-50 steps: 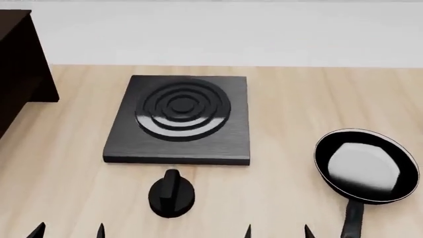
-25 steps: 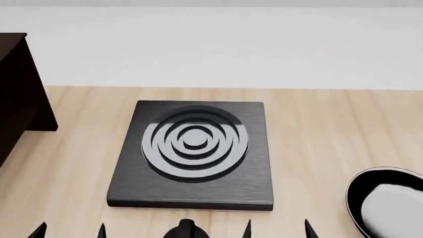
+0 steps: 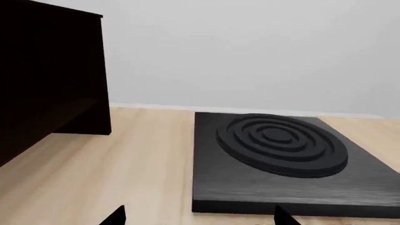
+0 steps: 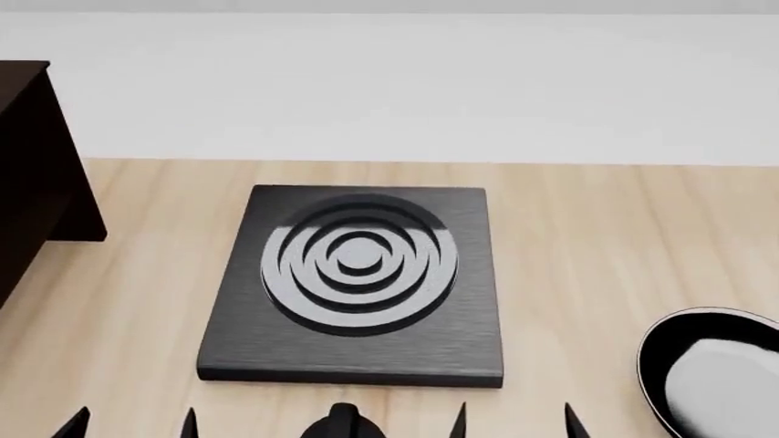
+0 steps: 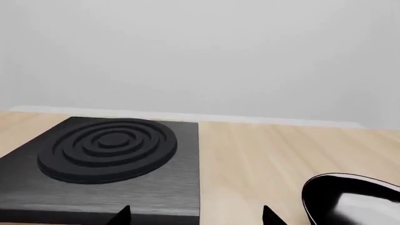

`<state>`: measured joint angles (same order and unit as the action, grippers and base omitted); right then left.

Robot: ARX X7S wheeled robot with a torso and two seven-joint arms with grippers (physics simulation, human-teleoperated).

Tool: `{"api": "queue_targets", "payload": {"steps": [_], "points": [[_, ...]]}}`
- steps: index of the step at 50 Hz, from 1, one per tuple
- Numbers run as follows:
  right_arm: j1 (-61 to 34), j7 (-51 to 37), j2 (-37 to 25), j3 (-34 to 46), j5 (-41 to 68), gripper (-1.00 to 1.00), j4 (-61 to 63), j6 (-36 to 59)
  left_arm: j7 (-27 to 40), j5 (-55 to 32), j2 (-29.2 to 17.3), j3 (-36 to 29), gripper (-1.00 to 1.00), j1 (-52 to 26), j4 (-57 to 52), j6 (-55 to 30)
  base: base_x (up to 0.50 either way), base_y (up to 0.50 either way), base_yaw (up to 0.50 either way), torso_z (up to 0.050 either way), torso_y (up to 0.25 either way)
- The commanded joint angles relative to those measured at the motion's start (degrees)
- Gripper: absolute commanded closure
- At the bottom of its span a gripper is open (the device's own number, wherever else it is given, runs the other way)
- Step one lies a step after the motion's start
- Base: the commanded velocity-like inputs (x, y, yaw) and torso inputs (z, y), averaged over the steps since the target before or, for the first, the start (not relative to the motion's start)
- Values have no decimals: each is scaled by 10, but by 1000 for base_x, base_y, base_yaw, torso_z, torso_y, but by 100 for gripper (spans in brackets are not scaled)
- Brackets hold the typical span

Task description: Put the frying pan on the cabinet shelf.

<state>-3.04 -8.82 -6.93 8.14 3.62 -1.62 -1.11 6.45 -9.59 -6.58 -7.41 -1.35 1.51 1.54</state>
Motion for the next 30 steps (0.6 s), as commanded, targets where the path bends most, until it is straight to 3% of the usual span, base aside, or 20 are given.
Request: {"api": "queue_targets", "payload": {"steps": [1,6,11,22,26,30], "points": [[7,56,45,-54,-56,-100,13,12,-56,57,48,54,-100,13,-26,-28,0,3,-8,0,0],[6,42,34,-54,-64,-100,72,55,-48,39,40,47,-100,17,-86,-73,0,3,-9,0,0],[7,39,26,-59,-64,-100,193,157,-29,7,34,49,-100,16,-202,-165,0,3,-9,0,0],[-55,65,5,-53,-66,-100,406,409,-1,-66,-1,60,-100,-46,-403,-417,0,3,-10,0,0],[-82,71,1,-63,-60,-100,460,486,25,-141,-4,123,-100,-104,-499,-569,0,2,-10,0,0],[-100,79,-14,-55,-65,-100,506,577,36,-181,-4,140,-100,-126,-518,-659,0,3,-10,0,0]]}}
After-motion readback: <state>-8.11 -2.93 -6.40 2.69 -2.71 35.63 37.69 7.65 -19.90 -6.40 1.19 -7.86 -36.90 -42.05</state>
